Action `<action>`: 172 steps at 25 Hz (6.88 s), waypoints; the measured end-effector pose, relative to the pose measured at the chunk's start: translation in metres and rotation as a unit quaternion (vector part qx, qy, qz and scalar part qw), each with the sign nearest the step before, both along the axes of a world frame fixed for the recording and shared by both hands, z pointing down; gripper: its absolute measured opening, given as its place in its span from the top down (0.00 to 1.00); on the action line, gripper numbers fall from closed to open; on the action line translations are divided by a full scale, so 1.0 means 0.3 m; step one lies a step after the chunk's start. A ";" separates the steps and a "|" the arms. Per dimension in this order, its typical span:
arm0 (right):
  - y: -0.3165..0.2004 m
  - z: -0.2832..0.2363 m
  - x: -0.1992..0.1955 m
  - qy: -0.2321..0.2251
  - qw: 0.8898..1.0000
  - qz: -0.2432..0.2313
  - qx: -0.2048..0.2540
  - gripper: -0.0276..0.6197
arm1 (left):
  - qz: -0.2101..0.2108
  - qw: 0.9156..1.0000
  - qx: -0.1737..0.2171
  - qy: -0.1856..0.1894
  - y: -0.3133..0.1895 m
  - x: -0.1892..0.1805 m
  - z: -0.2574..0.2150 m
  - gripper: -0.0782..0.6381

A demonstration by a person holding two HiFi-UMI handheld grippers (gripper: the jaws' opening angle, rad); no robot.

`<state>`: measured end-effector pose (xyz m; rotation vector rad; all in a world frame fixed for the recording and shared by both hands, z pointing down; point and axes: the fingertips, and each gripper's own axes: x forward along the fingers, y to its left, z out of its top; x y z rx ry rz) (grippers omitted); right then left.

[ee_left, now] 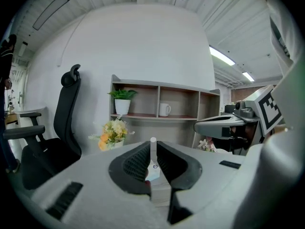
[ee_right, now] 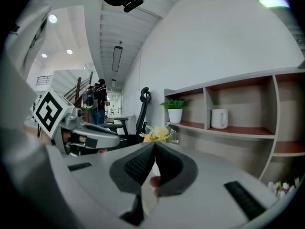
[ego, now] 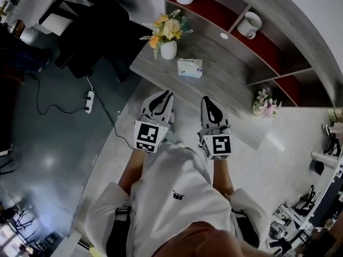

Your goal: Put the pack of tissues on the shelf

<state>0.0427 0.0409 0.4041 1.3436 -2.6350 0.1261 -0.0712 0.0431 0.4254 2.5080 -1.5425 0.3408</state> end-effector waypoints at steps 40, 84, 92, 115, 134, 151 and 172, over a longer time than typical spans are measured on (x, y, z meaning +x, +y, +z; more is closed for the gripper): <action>-0.282 0.407 -0.112 0.052 0.993 0.025 -0.102 0.92 | 0.078 0.989 -0.124 -0.010 -0.307 0.006 0.482 0.81; -0.405 0.728 -0.090 0.041 0.982 -0.014 -0.183 0.92 | 0.030 0.969 -0.244 -0.035 -0.465 0.059 0.999 0.75; -0.395 0.743 -0.077 0.049 0.981 -0.016 -0.187 0.92 | 0.029 0.967 -0.252 -0.030 -0.487 0.070 1.048 0.73; -0.403 0.671 -0.059 0.055 0.985 -0.009 -0.162 0.92 | 0.021 0.974 -0.225 -0.027 -0.508 0.079 0.941 0.85; -0.394 0.475 -0.034 0.047 0.994 0.018 -0.094 0.92 | 0.029 0.986 -0.159 -0.033 -0.504 0.079 0.627 0.85; -0.376 0.259 -0.021 0.025 0.998 0.028 -0.052 0.92 | 0.041 0.992 -0.118 -0.025 -0.504 0.094 0.387 0.85; -0.457 0.015 -0.037 0.038 0.999 -0.001 0.016 0.92 | 0.038 0.998 -0.054 -0.004 -0.624 0.088 0.081 0.85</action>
